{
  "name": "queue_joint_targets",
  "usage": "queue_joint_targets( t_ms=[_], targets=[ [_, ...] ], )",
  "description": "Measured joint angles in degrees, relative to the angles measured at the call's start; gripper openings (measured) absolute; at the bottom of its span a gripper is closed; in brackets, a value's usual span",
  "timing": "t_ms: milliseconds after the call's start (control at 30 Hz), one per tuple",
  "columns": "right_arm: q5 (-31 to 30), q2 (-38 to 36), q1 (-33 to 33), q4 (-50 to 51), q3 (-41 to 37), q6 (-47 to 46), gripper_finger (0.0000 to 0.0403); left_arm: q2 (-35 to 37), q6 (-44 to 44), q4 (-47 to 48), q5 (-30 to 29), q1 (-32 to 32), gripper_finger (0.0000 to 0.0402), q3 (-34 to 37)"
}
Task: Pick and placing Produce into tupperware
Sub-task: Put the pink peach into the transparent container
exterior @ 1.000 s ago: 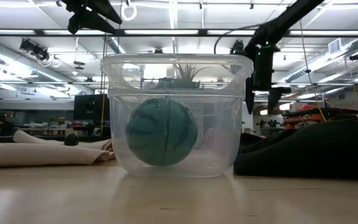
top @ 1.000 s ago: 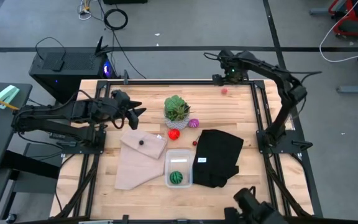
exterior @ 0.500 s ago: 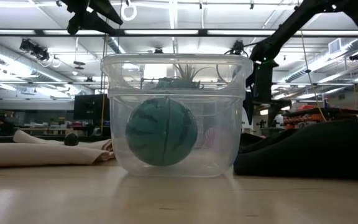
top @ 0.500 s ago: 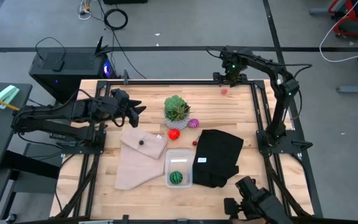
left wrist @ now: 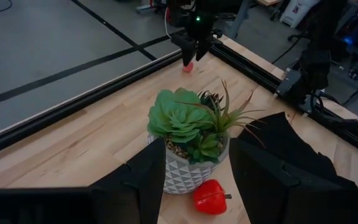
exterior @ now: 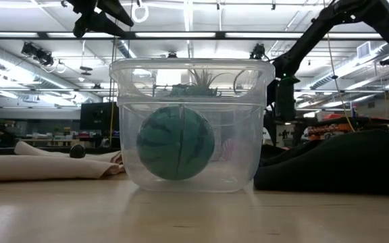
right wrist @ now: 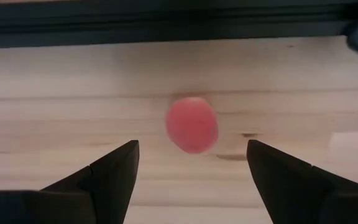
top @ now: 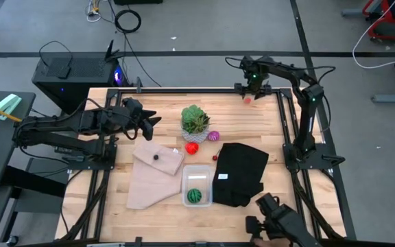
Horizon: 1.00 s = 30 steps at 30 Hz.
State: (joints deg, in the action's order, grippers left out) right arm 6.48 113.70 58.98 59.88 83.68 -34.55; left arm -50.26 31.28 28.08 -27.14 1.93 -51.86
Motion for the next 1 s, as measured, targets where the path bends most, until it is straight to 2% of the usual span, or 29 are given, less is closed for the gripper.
queue_joint_targets(
  t_ms=[533, 1000],
  targets=[
    [0.02, 0.6, -0.24, -2.36, 0.0, 0.53, 0.0265, 0.0, 0.05, 0.0, -0.02, 0.0, 0.0185, -0.02],
    [-0.24, 1.06, -0.21, -2.41, -0.15, 0.66, 0.0263, 0.0, 0.01, 0.0, -0.04, 0.0, 0.0178, -0.07]
  ],
)
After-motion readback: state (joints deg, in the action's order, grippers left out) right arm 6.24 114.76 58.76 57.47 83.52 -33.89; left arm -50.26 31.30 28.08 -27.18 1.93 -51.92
